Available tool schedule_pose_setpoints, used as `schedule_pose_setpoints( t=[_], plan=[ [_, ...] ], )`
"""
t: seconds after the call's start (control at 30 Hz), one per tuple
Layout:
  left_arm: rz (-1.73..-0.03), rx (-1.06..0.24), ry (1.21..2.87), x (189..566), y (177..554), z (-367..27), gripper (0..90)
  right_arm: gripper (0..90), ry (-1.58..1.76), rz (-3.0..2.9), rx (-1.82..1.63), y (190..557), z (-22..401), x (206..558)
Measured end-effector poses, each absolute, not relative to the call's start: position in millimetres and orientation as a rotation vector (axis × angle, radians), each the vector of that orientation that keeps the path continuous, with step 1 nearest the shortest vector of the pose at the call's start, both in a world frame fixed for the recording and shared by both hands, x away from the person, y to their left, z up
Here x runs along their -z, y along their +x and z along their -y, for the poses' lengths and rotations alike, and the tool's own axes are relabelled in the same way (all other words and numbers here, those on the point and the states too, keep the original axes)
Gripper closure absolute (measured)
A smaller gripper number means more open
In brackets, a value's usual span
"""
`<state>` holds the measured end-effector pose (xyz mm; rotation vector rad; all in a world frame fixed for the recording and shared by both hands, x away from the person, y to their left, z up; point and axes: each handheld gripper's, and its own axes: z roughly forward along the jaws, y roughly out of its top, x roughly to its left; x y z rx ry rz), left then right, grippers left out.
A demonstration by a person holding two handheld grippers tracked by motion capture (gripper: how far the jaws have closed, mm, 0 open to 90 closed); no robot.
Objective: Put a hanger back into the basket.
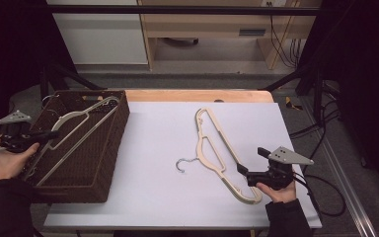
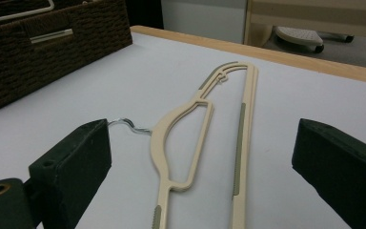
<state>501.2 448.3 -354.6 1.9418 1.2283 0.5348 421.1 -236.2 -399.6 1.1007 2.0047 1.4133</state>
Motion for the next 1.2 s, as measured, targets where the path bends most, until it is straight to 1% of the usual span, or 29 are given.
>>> schedule_pose_setpoints(
  t=[0.2, 0.3, 0.37, 0.57, 0.63, 0.77, 0.87, 0.97, 1.0, 1.17, 1.2],
  plan=[
    [-1.293, -0.535, 1.981, 366, 510, -440, 85.1, 6.3, 1.100, -2.006, -1.411, 421, 236, 400],
    [-1.357, -0.549, 1.995, 372, 513, -440, 84.1, 6.3, 1.099, -2.006, -1.412, 421, 236, 400],
    [-1.419, -0.552, 1.983, 378, 514, -446, 83.0, 6.3, 1.098, -2.007, -1.413, 421, 236, 400],
    [-1.472, -0.553, 1.964, 379, 516, -450, 81.3, 6.3, 1.098, -2.010, -1.409, 422, 235, 401],
    [-1.548, -0.551, 1.970, 381, 518, -454, 80.5, 6.3, 1.099, -2.013, -1.407, 422, 235, 401],
    [-1.611, -0.545, 1.948, 388, 519, -459, 78.1, 6.3, 1.098, -2.014, -1.408, 422, 234, 401],
    [-1.648, -0.517, 1.923, 388, 519, -463, 76.8, 6.4, 1.096, -2.015, -1.408, 422, 234, 401],
    [-1.672, -0.519, 1.937, 390, 521, -462, 71.4, 6.4, 1.097, -2.015, -1.409, 422, 234, 401],
    [-1.689, -0.518, 1.941, 392, 521, -462, 71.4, 6.4, 1.097, -2.015, -1.409, 422, 234, 401],
    [-1.719, -0.518, 1.944, 395, 523, -462, 65.9, 6.4, 1.094, -2.011, -1.413, 422, 235, 401],
    [-1.727, -0.515, 1.948, 396, 524, -462, 63.4, 6.4, 1.093, -2.011, -1.413, 422, 235, 401]
  ],
)
